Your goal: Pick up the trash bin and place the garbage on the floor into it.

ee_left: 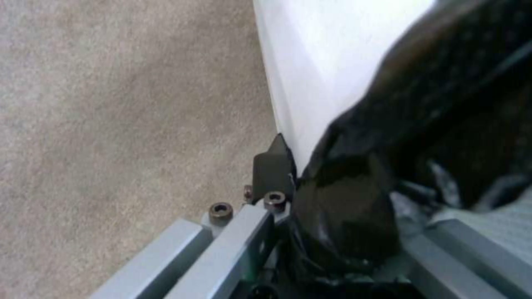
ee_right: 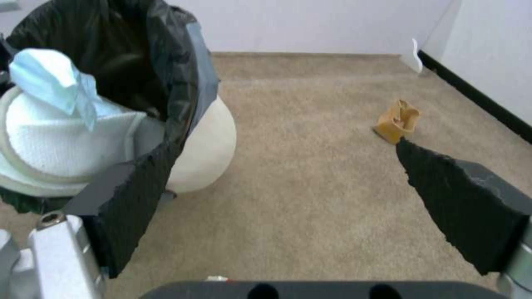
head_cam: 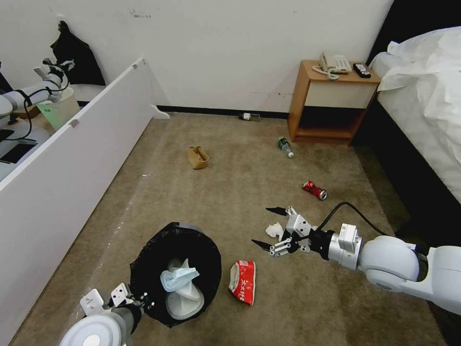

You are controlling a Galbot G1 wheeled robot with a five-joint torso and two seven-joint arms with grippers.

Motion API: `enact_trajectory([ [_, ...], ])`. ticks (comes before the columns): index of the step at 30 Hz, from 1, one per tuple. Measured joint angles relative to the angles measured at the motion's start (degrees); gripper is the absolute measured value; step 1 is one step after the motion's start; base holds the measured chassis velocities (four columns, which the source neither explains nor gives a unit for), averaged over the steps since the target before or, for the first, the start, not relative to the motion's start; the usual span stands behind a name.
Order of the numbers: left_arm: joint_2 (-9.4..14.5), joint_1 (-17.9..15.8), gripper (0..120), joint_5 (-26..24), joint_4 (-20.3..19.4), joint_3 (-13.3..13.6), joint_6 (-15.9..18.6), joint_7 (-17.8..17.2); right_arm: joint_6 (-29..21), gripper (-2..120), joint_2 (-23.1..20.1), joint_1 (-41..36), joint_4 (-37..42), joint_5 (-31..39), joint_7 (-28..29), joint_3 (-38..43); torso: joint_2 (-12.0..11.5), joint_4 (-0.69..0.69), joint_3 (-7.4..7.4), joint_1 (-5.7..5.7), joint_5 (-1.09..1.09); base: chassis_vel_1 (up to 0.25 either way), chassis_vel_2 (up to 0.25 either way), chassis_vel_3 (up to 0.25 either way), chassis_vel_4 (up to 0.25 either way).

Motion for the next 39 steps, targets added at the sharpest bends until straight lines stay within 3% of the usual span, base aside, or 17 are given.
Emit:
enact_trajectory([
  [10,0.3,-1.7,0,-0.5,0.8,-1.3,-0.1,0.1,0.3,100,-1.3,0.0,-1.2,0.7,0.6,-2.2,0.0,0.0,0.0,0.0,0.0,0.0,0.0,0.0,0.0],
  [24,0.4,-5.2,0,-1.0,2.3,-2.9,-0.1,0.3,-1.8,100,-6.1,1.1,-2.7,8.4,7.3,-10.5,0.0,-0.01,0.01,0.0,-0.01,0.0,0.0,0.0,0.0],
  [36,0.0,-7.3,0,-1.3,3.2,-3.2,0.0,1.1,-2.7,100,-17.4,0.3,-6.7,20.8,17.0,-13.1,0.0,0.01,0.01,0.0,0.0,0.0,0.0,0.0,0.0],
  [39,0.2,-7.6,0,-1.5,3.9,-3.7,0.0,1.8,-3.2,100,-21.7,0.1,-7.8,27.7,22.1,-13.0,0.0,0.01,0.01,0.0,-0.01,0.0,0.0,0.0,0.0],
])
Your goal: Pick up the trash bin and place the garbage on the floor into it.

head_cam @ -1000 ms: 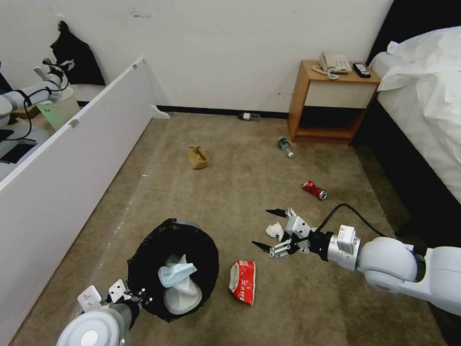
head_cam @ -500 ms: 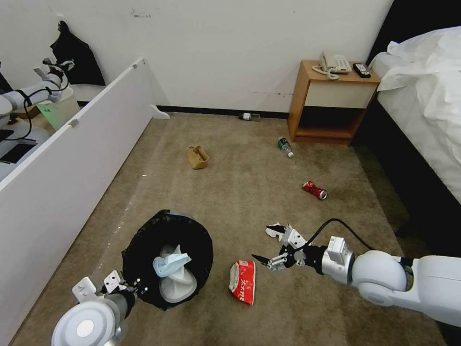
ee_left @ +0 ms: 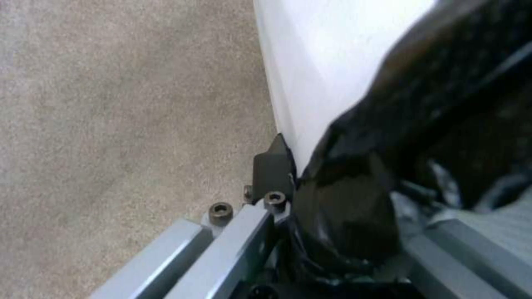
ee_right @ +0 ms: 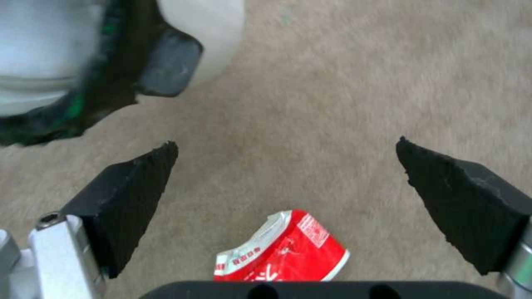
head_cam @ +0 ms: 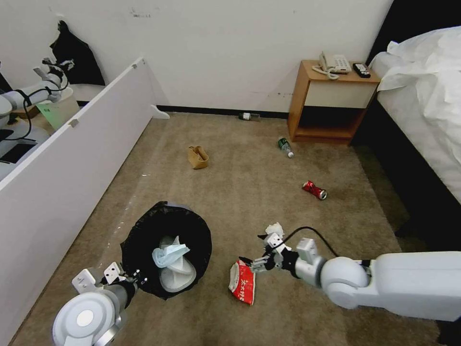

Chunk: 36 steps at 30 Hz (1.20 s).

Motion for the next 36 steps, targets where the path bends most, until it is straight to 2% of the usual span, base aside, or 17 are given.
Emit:
enact_trajectory([
  [1,0.0,0.0,0,0.0,0.0,0.0,0.0,0.0,0.0,100,0.0,0.0,0.0,0.0,0.0,0.0,0.0,0.0,0.0,0.0,0.0,0.0,0.0,0.0,0.0],
  [3,0.3,-0.3,0,-0.3,0.7,-0.4,0.0,0.5,-0.7,100,-2.9,0.0,-0.9,4.1,3.6,0.1,0.0,-0.01,0.0,0.0,0.0,0.0,0.0,0.0,0.0],
  [4,0.3,-0.3,0,-0.3,0.7,-0.4,0.0,0.5,-0.7,100,-2.9,0.0,-0.9,4.1,3.6,0.1,0.0,-0.01,0.0,0.0,0.0,0.0,0.0,0.0,0.0],
  [9,0.9,-0.7,0,-0.8,1.8,-0.5,0.0,1.1,-1.3,100,-8.2,-0.1,-3.3,10.8,8.3,-0.1,0.0,0.0,0.0,0.0,0.0,0.0,0.0,0.0,0.0],
  [15,1.7,-1.0,0,-1.4,2.4,-0.4,0.0,1.6,-1.9,100,-11.2,-0.2,-4.9,16.4,12.0,-0.1,0.0,-0.01,0.0,0.0,0.0,0.0,0.0,0.0,0.0],
  [22,2.9,-1.2,0,-2.3,3.7,-0.5,0.1,2.5,-2.7,100,-13.3,-0.2,-5.8,23.7,16.1,0.2,0.0,-0.01,0.0,0.0,0.0,0.0,0.0,0.0,0.0],
  [29,4.1,-1.2,0,-2.4,5.0,-0.5,0.2,3.3,-3.5,100,-14.2,-0.3,-6.6,25.3,17.1,-1.3,0.0,-0.01,0.0,0.0,0.0,0.0,0.0,0.0,0.0],
  [36,3.0,-1.3,0,-0.5,5.1,-0.4,0.2,4.2,-4.0,100,-13.3,-0.4,-6.6,25.5,16.9,-2.6,0.0,-0.01,-0.01,0.0,0.0,0.0,0.0,0.0,0.0],
])
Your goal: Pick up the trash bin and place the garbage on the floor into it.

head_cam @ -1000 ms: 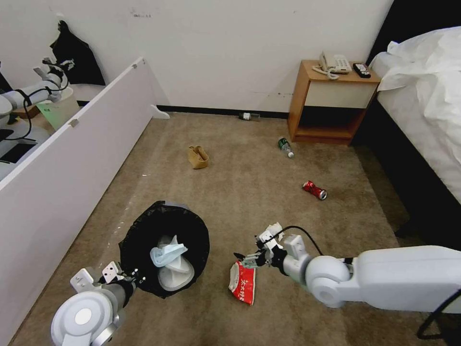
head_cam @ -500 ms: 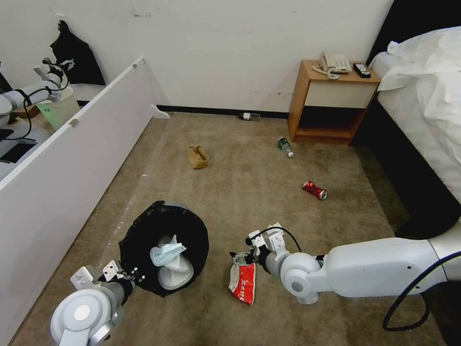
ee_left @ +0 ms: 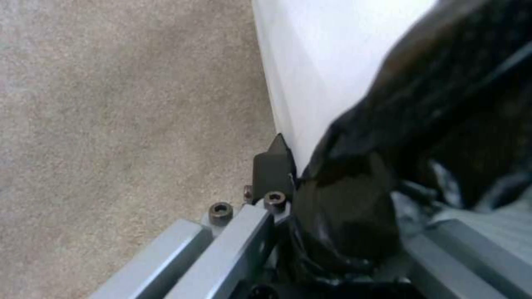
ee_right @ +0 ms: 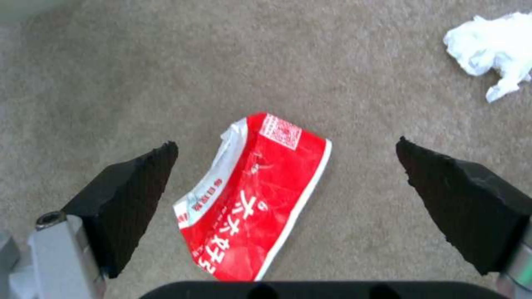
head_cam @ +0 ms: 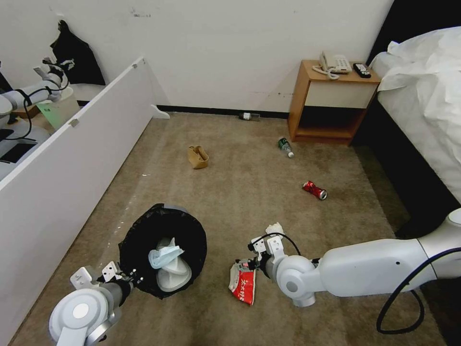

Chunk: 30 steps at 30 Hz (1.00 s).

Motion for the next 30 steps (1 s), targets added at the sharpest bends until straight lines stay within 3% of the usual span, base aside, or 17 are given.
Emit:
enact_trajectory([
  [14,-2.0,0.7,0,2.8,-1.0,0.9,-0.8,0.6,0.0,100,0.3,-0.1,-0.4,1.7,-2.2,-1.8,0.0,0.0,0.0,0.0,0.01,0.0,0.0,0.0,0.0],
  [22,-3.3,1.2,0,4.8,-0.5,1.2,-1.2,1.9,1.8,100,-3.8,-0.2,-3.0,8.9,-3.8,-1.1,0.0,0.02,0.0,0.0,0.01,0.0,0.0,0.0,0.0],
  [30,-3.7,1.5,0,5.5,-0.2,1.5,-1.5,2.5,2.5,100,-5.0,-0.2,-5.7,10.7,-5.3,-1.7,0.0,0.0,0.0,0.0,0.0,0.0,0.0,0.0,0.0],
])
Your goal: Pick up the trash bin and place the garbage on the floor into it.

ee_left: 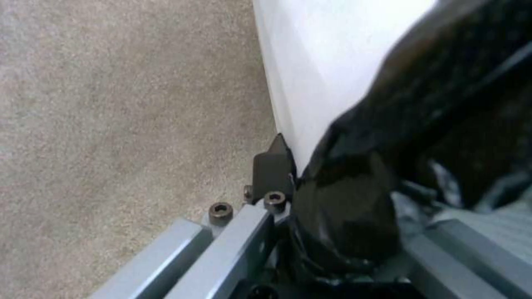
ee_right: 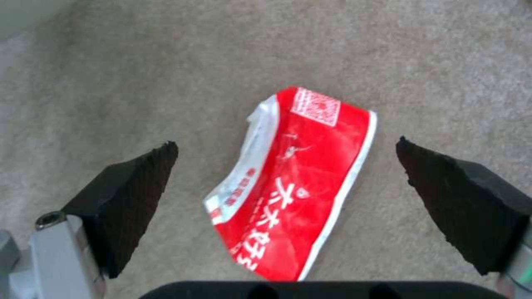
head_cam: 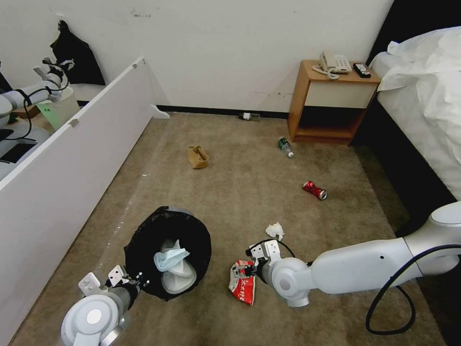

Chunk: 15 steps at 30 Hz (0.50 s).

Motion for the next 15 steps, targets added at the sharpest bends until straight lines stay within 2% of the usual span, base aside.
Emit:
enact_trajectory([
  [15,0.7,1.2,0,0.1,-0.2,-0.7,-0.3,0.9,0.6,100,-3.0,0.0,-3.9,2.5,-1.1,-2.6,0.0,0.0,0.0,0.0,0.0,0.0,0.0,0.0,0.0],
])
